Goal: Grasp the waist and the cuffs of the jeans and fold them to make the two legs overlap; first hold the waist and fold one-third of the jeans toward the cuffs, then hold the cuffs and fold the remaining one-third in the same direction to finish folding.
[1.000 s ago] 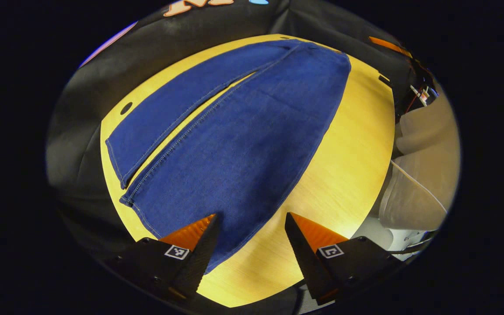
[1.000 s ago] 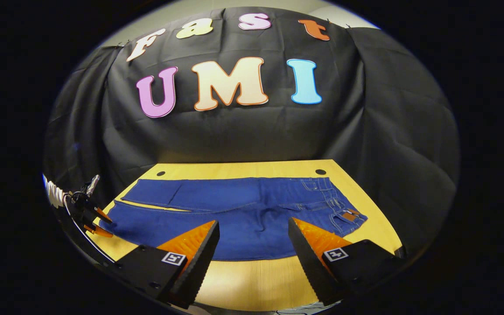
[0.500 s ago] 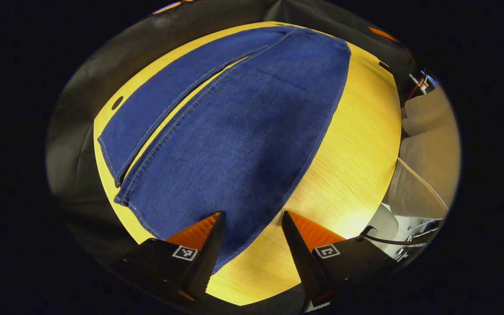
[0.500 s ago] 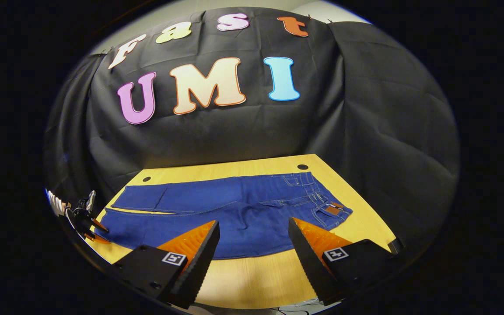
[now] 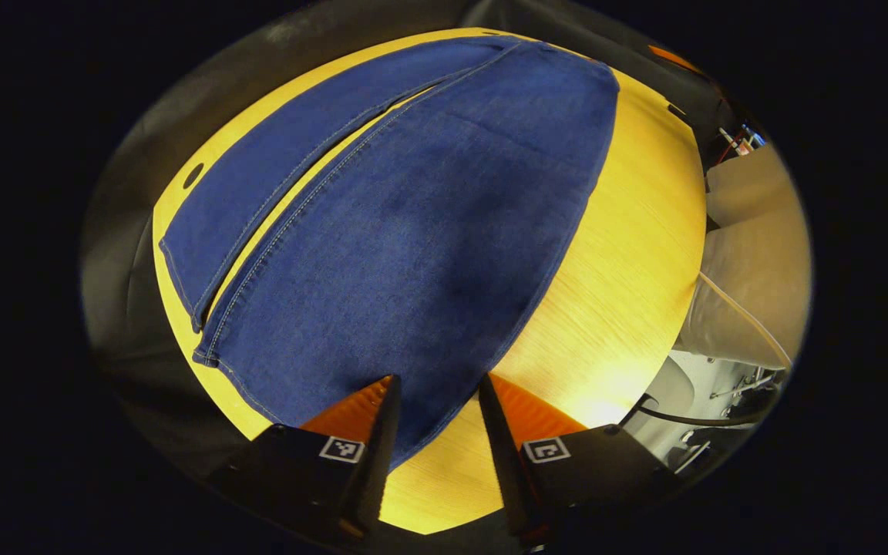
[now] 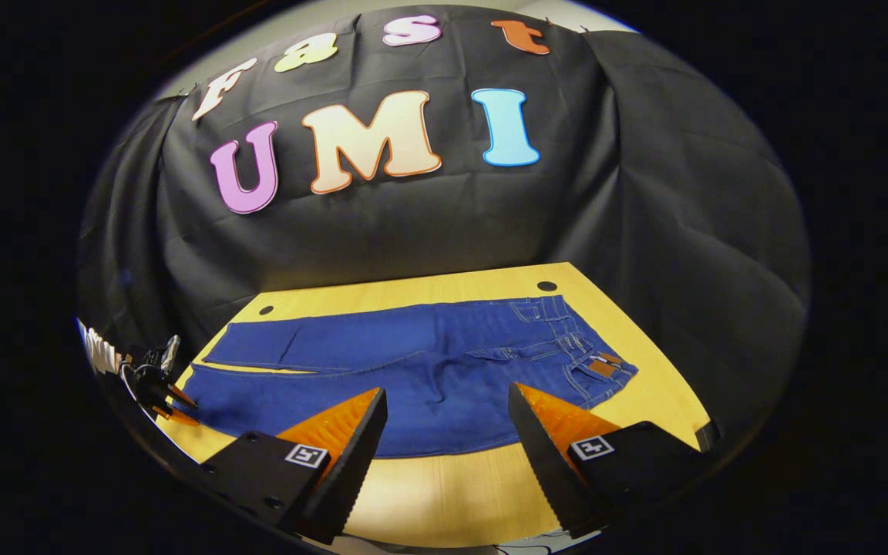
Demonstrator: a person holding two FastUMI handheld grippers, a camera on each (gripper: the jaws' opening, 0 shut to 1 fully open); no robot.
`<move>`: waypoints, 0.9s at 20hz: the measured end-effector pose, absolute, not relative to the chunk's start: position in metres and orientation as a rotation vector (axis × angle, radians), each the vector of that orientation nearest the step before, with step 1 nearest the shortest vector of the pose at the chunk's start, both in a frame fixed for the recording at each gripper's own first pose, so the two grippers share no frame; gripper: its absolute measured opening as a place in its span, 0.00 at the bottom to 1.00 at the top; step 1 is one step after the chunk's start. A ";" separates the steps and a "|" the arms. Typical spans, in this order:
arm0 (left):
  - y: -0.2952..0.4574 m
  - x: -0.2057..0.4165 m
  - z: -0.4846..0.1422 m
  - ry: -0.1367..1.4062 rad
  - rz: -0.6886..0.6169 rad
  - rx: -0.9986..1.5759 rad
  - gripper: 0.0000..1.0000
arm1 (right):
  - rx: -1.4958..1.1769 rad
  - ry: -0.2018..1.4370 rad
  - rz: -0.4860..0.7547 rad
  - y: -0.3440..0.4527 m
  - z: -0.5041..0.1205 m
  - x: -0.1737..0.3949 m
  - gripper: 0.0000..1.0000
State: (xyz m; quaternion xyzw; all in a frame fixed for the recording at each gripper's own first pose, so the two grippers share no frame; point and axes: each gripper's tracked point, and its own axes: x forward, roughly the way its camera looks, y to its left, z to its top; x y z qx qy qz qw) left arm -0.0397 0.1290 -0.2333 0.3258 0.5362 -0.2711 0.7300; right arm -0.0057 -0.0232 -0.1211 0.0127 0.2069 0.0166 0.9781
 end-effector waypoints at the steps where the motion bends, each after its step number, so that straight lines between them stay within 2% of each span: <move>1: 0.129 -0.035 -0.235 1.190 -0.590 0.726 0.53 | 0.026 0.420 0.045 -0.024 -0.120 -0.002 0.93; 2: 0.130 -0.031 -0.233 1.191 -0.584 0.739 0.38 | 0.030 0.423 0.058 -0.025 -0.120 0.002 0.98; 4: 0.131 -0.027 -0.233 1.193 -0.567 0.760 0.08 | 0.016 0.428 0.064 -0.032 -0.121 0.011 0.98; 5: 0.130 -0.027 -0.234 1.199 -0.557 0.761 0.01 | 0.001 0.432 0.066 -0.036 -0.123 0.016 0.98; 10: 0.130 -0.026 -0.234 1.194 -0.521 0.739 0.00 | -0.152 0.501 0.159 -0.054 -0.152 0.037 0.98; 18: 0.129 -0.026 -0.236 1.227 -0.434 0.736 0.00 | -0.482 0.735 0.390 -0.111 -0.235 0.051 0.99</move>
